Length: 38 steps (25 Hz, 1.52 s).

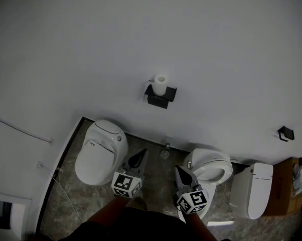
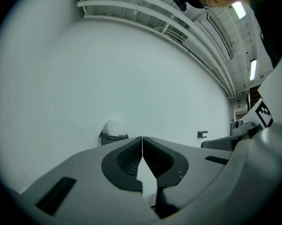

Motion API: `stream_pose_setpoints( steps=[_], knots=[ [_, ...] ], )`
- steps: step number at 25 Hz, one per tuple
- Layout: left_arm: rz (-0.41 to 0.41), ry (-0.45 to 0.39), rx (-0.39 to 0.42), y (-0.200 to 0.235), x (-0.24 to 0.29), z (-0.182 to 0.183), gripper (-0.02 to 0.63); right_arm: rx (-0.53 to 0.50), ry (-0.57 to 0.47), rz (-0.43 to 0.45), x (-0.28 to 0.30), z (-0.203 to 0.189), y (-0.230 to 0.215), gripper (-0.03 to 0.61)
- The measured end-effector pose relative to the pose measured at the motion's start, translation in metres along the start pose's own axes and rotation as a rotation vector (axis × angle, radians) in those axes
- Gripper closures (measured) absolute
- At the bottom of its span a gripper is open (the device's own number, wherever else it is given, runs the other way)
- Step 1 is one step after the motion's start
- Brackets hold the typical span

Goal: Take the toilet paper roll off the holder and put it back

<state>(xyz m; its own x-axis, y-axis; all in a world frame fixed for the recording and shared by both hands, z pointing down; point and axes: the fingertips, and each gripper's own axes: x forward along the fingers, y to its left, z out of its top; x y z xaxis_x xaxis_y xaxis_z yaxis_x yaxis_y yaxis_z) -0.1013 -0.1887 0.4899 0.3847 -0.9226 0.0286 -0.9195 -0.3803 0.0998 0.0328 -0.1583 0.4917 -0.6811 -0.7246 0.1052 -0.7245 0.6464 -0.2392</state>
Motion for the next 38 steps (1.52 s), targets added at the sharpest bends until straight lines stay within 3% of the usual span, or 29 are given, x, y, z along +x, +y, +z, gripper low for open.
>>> stream_pose_setpoints(
  steps=[12,27,30,38],
  knots=[
    [0.009,-0.023,-0.024,0.101,0.139,0.023,0.595,-0.047,0.007,-0.166,0.068,0.006,-0.025,0.58],
    [-0.016,0.009,-0.023,0.151,0.25,0.012,0.594,-0.077,0.039,-0.221,0.113,0.003,-0.02,0.58],
    [-0.032,0.026,-0.013,0.153,0.267,0.005,0.49,-0.07,0.053,-0.23,0.119,-0.004,-0.022,0.58],
    [-0.043,0.098,-0.001,0.165,0.302,-0.013,0.363,-0.098,0.048,-0.32,0.136,-0.002,-0.049,0.58]
  ],
)
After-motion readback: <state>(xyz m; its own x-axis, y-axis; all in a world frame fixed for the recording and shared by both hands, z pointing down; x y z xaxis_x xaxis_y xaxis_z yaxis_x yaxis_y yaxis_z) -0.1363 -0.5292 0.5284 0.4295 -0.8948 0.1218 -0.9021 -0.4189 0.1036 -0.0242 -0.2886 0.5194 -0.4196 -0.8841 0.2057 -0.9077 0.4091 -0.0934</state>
